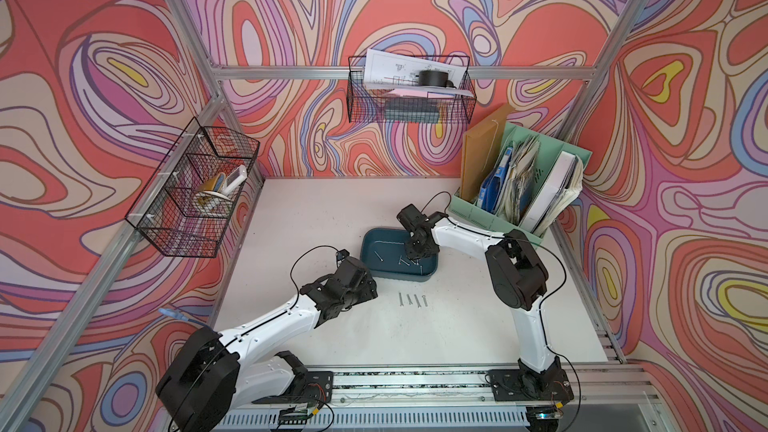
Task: Take out the screws from the storage box
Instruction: Pick up the screw from the storage box.
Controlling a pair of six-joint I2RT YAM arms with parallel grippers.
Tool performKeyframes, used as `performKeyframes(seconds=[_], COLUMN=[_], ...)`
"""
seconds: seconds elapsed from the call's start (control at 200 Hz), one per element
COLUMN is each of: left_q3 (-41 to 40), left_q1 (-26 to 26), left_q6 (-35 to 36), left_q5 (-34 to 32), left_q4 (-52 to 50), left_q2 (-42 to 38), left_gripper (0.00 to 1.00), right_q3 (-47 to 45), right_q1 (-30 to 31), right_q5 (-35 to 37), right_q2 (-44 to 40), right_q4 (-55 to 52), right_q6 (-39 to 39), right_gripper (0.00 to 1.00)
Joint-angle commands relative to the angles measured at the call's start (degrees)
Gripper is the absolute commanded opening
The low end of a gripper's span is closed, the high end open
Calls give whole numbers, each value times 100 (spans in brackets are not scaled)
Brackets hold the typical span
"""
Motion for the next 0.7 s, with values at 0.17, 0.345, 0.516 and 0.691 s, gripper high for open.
performKeyframes(seconds=[0.17,0.345,0.516,0.691], left_q3=[82,90,93,109], left_q1=[-26,-26,-26,-26], left_q6=[24,23,49,56], left_q5=[-20,-46,-69,-63], left_q4=[-30,-60,-95,-107], left_q2=[-33,-121,-179,-191], left_gripper=[72,72,72,72], right_q3=[-177,-323,-199,-71], right_q1=[-20,-21,-21,-21], right_q5=[-294,-336,263,528], right_q2=[22,-545,-529,-165], right_q4=[129,338,-12,-247], right_q6=[91,71,156,95], right_gripper=[1,1,9,15])
